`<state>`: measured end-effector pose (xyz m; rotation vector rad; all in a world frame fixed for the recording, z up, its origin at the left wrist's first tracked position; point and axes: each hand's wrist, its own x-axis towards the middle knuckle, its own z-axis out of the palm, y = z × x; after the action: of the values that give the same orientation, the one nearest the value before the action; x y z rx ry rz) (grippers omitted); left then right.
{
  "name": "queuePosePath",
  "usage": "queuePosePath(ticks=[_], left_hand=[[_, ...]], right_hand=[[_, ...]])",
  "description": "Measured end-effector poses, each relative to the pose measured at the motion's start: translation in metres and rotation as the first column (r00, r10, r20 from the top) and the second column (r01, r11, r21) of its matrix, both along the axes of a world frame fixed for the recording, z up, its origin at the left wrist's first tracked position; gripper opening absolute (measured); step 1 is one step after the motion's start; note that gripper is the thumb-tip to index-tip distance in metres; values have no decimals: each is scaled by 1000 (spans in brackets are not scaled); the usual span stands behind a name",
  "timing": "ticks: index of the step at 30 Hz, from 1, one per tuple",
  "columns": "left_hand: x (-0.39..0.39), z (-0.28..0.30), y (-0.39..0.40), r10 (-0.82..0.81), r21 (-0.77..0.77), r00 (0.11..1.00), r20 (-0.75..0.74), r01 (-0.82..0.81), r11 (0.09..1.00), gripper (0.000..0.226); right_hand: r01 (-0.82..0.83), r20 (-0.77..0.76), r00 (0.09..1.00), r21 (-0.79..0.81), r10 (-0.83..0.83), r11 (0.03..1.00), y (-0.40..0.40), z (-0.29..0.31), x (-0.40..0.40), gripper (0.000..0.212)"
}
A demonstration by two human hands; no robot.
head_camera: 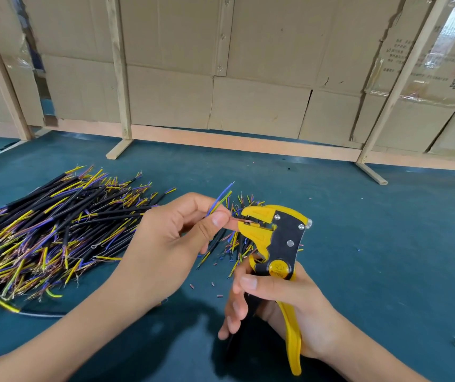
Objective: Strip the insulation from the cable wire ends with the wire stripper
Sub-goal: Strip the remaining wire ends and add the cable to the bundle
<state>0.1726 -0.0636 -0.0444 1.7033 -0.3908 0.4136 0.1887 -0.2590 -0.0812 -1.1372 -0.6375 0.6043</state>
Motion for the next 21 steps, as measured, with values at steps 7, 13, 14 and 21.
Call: queuePosePath(ticks=[7, 13, 14, 21], left_hand=[[-6, 2, -3, 66, 24, 997, 50, -67, 997, 10], [-7, 2, -5, 80, 39, 994, 73, -83, 996, 11], [-7, 2, -5, 81, 41, 994, 76, -85, 996, 11], [-9, 5, -7, 93, 22, 992, 87, -95, 995, 11]], right_hand=[[33, 34, 999, -47, -32, 998, 0, -3, 0, 16], [27, -58, 998, 11, -26, 1000, 3, 3, -3, 22], [32, -66, 997, 12, -31, 999, 4, 3, -3, 23], [51, -66, 997, 14, -50, 999, 5, 4, -7, 25]])
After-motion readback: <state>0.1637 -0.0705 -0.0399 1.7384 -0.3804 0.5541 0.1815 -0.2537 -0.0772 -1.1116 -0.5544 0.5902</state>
